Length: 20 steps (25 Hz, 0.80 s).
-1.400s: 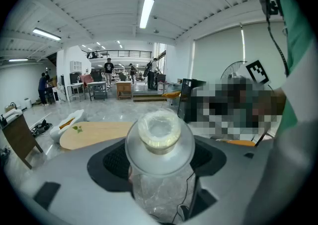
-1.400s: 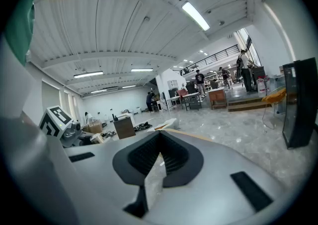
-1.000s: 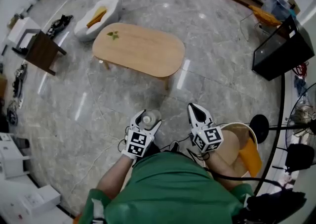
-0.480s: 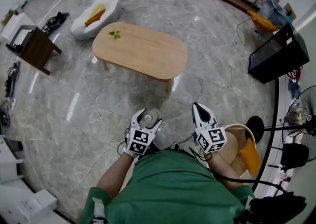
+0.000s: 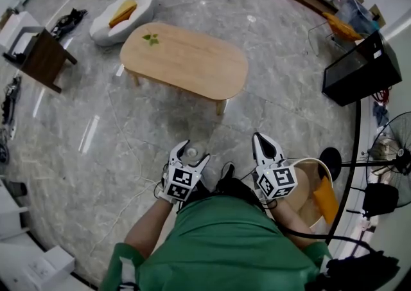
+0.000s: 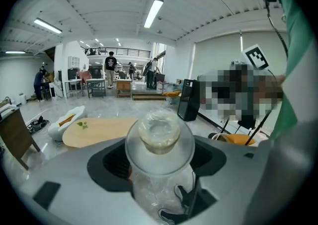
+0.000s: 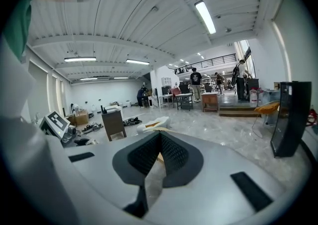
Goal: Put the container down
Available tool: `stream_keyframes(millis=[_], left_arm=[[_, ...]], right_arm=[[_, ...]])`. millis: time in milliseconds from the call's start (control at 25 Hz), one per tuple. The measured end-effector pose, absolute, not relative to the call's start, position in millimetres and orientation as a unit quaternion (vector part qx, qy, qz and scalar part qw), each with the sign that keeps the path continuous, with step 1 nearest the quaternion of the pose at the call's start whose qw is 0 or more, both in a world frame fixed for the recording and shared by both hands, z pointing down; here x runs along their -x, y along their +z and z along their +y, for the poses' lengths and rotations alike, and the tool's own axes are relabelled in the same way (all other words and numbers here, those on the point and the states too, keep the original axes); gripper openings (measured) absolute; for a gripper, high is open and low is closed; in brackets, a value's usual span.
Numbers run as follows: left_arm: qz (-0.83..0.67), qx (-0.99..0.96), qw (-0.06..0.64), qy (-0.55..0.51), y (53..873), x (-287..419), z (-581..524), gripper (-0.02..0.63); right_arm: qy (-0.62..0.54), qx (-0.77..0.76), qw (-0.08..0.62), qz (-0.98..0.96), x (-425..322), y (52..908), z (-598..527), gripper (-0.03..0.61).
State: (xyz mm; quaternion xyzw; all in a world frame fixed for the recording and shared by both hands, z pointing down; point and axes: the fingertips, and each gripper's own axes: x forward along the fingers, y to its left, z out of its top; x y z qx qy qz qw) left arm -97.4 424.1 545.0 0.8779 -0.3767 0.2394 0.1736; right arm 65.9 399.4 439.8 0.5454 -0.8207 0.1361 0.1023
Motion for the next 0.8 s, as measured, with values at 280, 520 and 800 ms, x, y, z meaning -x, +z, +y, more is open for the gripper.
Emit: stream_keyframes(millis=[280,520,800], left_arm=[[-0.379,-0.875,0.170,0.249,548.1,90.7,394.8,0.342],[-0.397,-0.864,0.161,0.264,551.3,78.4,353.4,0.342],[-0.416,-0.851,0.160,0.277,549.9,44.7,286.3,0.342]], right_arm=[[0.146,-0.538,0.097,-0.825,-69.4,449.8,371.4,0.014],[0.152,-0.523,0.077,-0.835,-83.0,456.7,320.9,0.014],[0.162,-0.512,0.058,-0.841,-126.9,455.1,242.8,0.014]])
